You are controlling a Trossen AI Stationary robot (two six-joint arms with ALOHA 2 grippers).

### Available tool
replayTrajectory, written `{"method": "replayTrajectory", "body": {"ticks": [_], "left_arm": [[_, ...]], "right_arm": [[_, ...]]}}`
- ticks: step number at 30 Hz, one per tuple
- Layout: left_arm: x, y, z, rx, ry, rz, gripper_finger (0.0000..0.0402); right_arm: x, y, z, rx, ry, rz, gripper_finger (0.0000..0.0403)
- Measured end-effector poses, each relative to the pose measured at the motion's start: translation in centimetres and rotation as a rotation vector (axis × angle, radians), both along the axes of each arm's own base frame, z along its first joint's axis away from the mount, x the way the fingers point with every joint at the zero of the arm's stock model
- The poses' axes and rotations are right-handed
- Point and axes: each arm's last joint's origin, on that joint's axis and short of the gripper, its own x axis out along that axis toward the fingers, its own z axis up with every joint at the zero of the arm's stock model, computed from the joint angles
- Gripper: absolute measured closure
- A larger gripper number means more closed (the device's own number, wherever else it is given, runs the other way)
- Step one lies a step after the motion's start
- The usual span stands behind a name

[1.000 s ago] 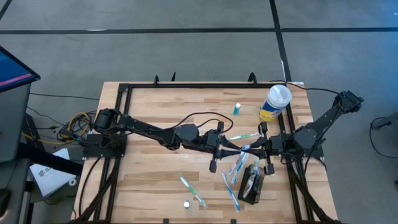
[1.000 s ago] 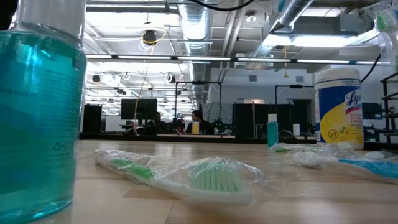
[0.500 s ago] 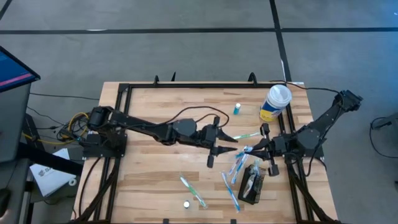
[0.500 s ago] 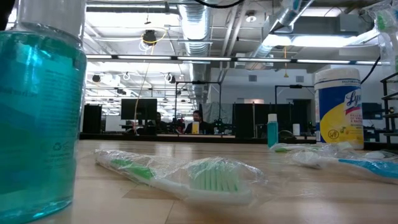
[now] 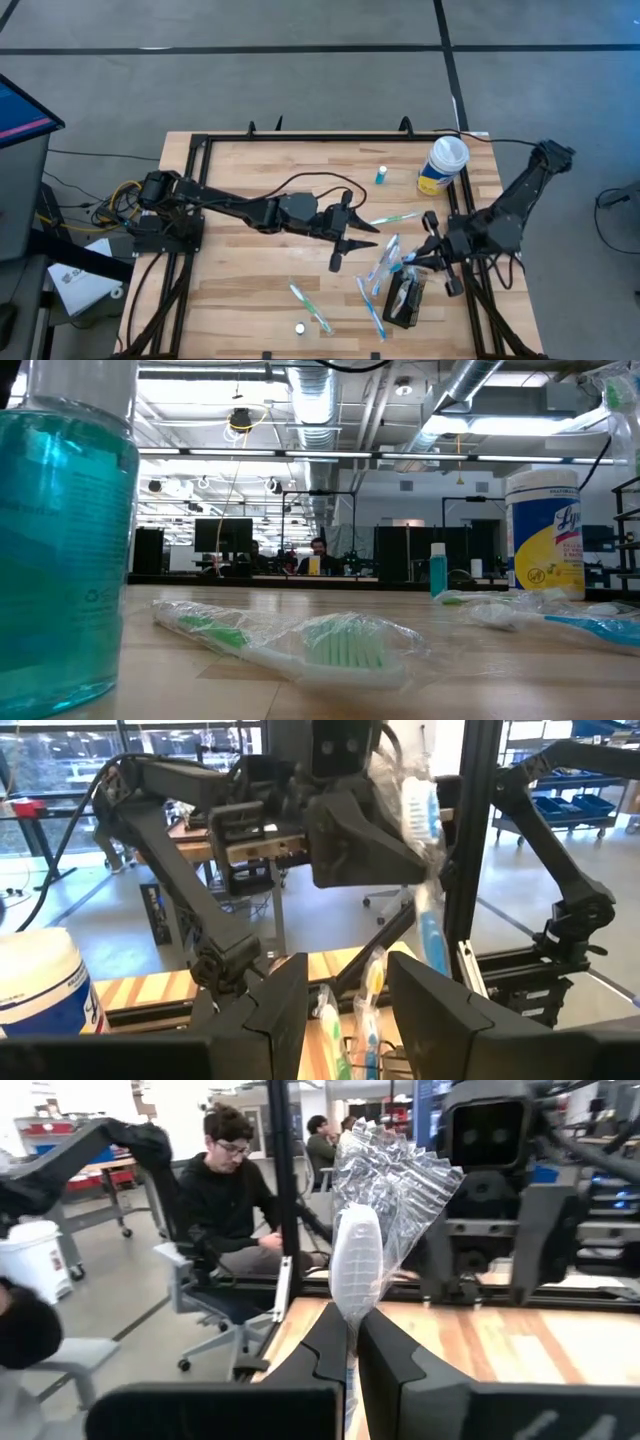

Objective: Pick & Place toothbrushing station
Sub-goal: Put the blue toothbrush into the black wire organizer

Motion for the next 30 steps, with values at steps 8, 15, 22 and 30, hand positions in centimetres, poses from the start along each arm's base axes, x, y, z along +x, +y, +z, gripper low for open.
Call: {"method": "replayTrajectory", "body": {"ticks": [8, 15, 22, 30], "left_arm": [[-0.1, 0.0, -0.9, 0.004, 0.024, -0.001, 0.0268], [-0.3, 0.0, -1.7, 0.007, 0.045, -0.001, 0.0270], [-0.3, 0.0, -1.7, 0.007, 0.043, -0.001, 0.0270], [-0.3, 0.0, -1.7, 0.006, 0.040, -0.001, 0.0274]], "right_arm": [[-1.3, 1.2, -0.5, 0.021, 0.047, 0.034, 0.0403], [-2.8, 2.1, -0.7, 0.023, 0.064, 0.045, 0.0403], [-4.1, 3.0, -1.3, 0.040, 0.102, 0.031, 0.0403], [-5.0, 3.4, -1.1, 0.048, 0.082, 0.025, 0.0403]]}}
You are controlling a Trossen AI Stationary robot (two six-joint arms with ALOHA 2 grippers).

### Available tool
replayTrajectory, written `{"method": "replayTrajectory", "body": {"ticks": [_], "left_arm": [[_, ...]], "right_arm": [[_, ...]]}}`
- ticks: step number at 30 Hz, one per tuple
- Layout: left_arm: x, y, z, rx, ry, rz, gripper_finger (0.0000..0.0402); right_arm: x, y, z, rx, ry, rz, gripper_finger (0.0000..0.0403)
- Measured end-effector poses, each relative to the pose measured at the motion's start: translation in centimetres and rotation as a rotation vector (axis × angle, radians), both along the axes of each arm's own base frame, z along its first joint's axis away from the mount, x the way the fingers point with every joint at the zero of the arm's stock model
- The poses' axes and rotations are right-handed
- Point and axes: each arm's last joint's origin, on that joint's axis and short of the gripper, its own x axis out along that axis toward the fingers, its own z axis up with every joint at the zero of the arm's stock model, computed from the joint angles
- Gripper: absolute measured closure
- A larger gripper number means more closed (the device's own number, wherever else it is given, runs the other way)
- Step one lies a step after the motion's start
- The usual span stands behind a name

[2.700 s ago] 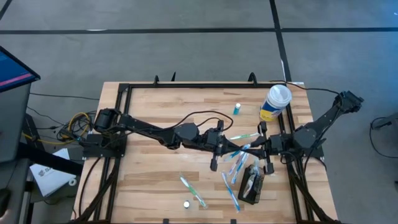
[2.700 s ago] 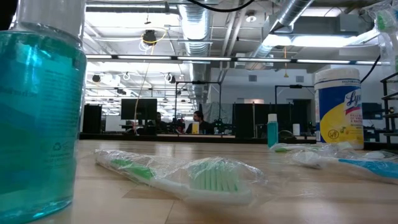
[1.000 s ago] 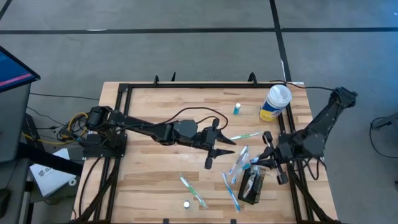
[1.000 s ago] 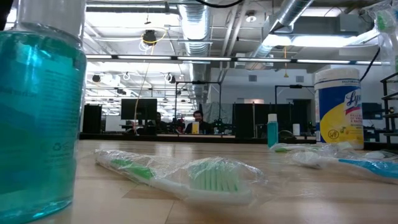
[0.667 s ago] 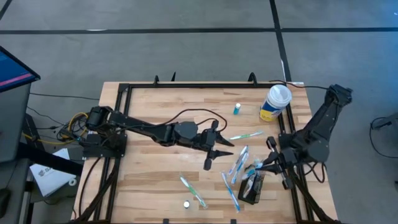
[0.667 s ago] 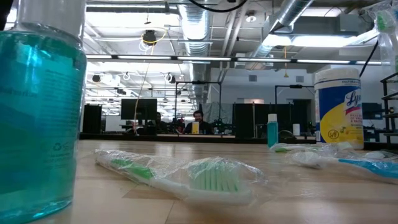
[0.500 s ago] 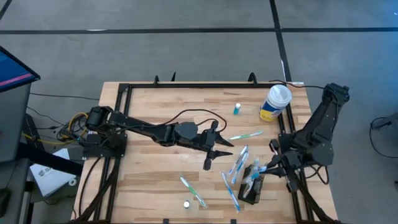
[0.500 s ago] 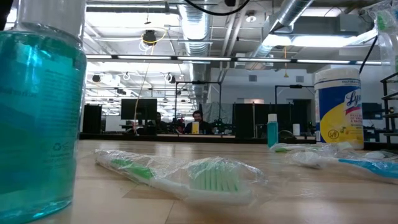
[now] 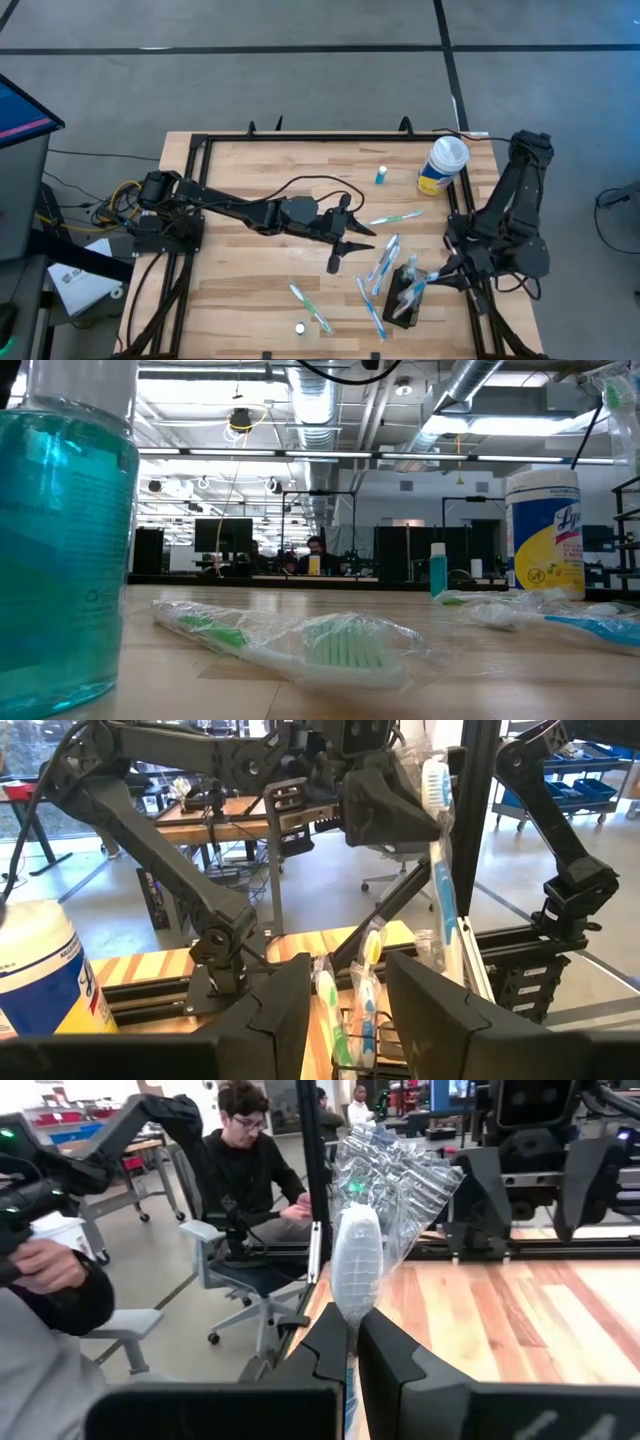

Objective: Pick & Place toothbrushing station
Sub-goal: Put the blue toothbrush into the black wire organizer

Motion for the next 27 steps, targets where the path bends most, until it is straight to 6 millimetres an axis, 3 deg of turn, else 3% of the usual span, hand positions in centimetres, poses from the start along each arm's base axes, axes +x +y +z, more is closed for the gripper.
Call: {"method": "replayTrajectory", "body": {"ticks": [17, 27], "left_arm": [[0.0, 0.1, 0.0, 0.000, 0.002, 0.002, 0.0275], [0.0, 0.1, 0.0, 0.000, 0.002, 0.002, 0.0275]], "right_arm": [[-1.6, 0.8, 1.1, 0.017, -0.077, 0.041, 0.0403], [-1.5, 3.4, -1.0, -0.009, -0.017, 0.058, 0.0403]]}}
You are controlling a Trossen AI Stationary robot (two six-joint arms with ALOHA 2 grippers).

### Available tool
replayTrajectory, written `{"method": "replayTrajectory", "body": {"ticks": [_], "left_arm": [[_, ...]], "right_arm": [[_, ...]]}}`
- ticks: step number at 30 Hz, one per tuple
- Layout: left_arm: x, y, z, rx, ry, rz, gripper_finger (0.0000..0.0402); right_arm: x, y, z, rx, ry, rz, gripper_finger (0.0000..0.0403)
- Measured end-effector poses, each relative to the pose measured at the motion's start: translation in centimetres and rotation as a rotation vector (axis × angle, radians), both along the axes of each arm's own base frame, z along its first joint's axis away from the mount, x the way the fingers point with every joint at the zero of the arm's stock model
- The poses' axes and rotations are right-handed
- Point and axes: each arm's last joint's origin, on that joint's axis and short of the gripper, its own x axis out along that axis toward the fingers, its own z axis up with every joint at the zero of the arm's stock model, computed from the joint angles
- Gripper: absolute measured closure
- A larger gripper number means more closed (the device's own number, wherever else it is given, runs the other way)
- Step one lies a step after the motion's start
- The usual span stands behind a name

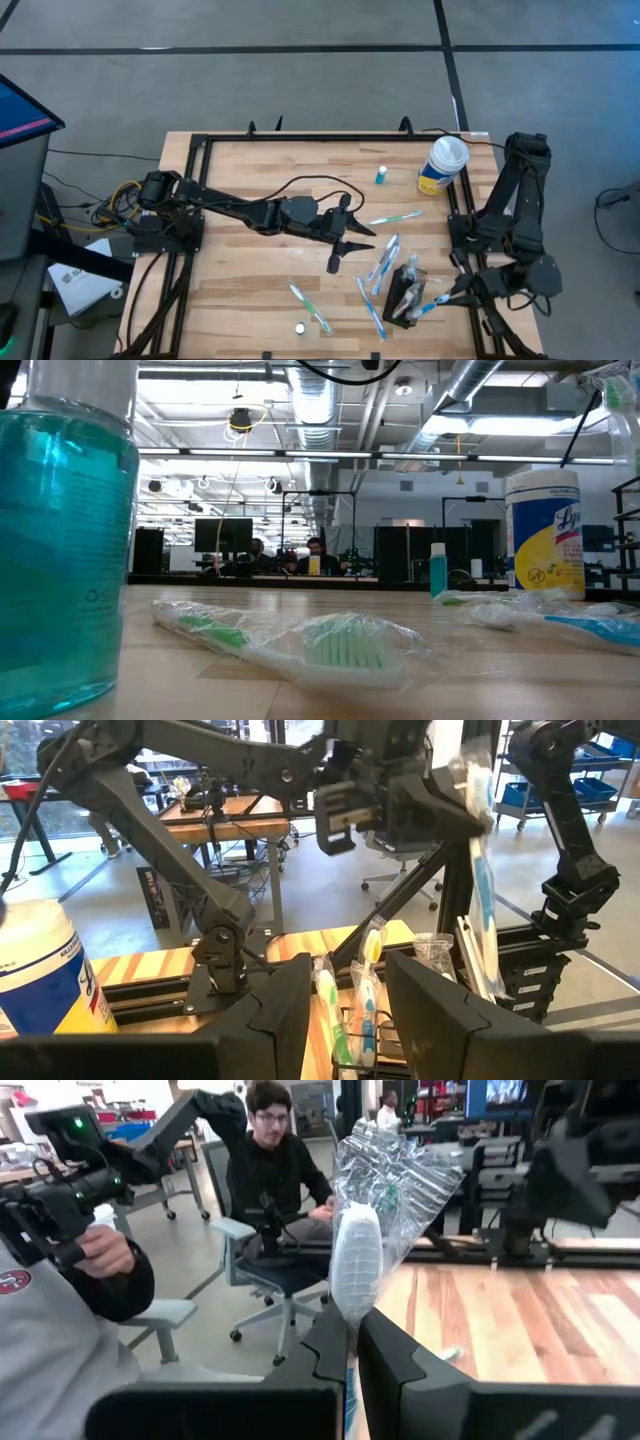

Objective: Pick & Place toothbrushing station
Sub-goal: Put the blue toothbrush into the black wire organizer

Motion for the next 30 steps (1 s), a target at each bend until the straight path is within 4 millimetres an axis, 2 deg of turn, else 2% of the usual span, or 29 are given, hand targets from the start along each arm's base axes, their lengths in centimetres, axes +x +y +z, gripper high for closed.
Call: {"method": "replayTrajectory", "body": {"ticks": [13, 19, 30], "left_arm": [[0.0, 0.0, 0.0, 0.000, 0.001, 0.000, 0.0275], [0.0, 0.0, 0.0, 0.000, 0.001, 0.000, 0.0275], [0.0, 0.0, -0.1, 0.001, 0.006, 0.000, 0.0275]], "right_arm": [[-0.4, 1.8, -2.0, -0.057, 0.045, 0.033, 0.0403], [0.1, 1.9, -3.3, -0.080, 0.102, -0.003, 0.0402], [0.5, 1.8, -4.3, -0.091, 0.156, -0.038, 0.0401]]}}
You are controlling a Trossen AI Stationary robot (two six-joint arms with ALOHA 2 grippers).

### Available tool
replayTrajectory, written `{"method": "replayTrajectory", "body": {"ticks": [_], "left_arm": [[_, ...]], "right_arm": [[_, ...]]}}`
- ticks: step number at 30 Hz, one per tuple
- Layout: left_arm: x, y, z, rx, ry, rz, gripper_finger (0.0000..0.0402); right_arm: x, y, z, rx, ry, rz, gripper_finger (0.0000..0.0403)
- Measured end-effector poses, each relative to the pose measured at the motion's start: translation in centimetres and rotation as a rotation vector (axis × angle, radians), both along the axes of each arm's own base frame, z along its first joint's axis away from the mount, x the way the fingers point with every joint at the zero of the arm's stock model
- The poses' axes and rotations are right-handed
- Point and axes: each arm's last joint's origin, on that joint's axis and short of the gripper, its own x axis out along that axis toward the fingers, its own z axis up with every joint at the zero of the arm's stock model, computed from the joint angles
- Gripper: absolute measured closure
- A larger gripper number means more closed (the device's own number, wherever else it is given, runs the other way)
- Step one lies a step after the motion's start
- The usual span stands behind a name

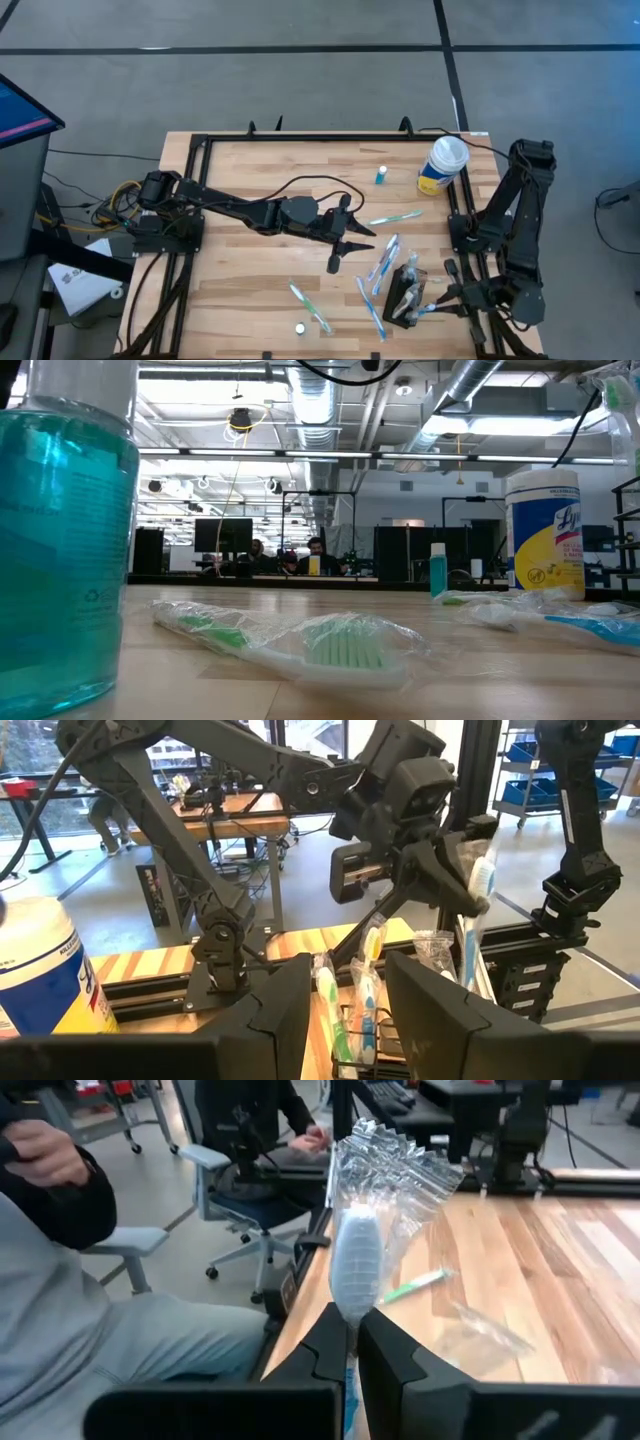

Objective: Pick & Place toothbrushing station
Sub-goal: Put the blue toothbrush into the black wire organizer

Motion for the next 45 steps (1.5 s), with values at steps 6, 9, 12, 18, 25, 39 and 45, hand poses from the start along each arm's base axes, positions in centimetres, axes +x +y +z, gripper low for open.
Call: {"method": "replayTrajectory", "body": {"ticks": [6, 9, 12, 18, 25, 39, 45], "left_arm": [[0.0, 0.0, 0.0, 0.000, 0.001, 0.000, 0.0275], [0.0, 0.0, 0.0, 0.000, 0.002, 0.000, 0.0275], [0.0, 0.0, 0.0, 0.000, 0.002, 0.000, 0.0275], [0.0, 0.0, 0.0, 0.000, 0.002, 0.000, 0.0275], [0.0, 0.0, 0.0, 0.000, 0.002, 0.000, 0.0275], [0.0, 0.0, 0.0, -0.003, 0.003, 0.000, 0.0275], [0.0, 0.0, 0.0, -0.004, 0.003, 0.000, 0.0275]], "right_arm": [[0.1, 0.3, -0.8, -0.017, 0.023, -0.015, 0.0400], [0.1, 0.5, -1.3, -0.039, 0.025, -0.020, 0.0399], [0.3, 0.9, -1.8, -0.068, 0.022, -0.036, 0.0400], [0.5, 1.3, -2.7, -0.078, 0.036, -0.053, 0.0399], [0.6, 1.3, -3.6, -0.096, 0.066, -0.078, 0.0399], [0.8, 1.9, -5.5, -0.096, 0.102, -0.126, 0.0392], [0.9, 2.1, -5.6, -0.083, 0.102, -0.123, 0.0366]]}}
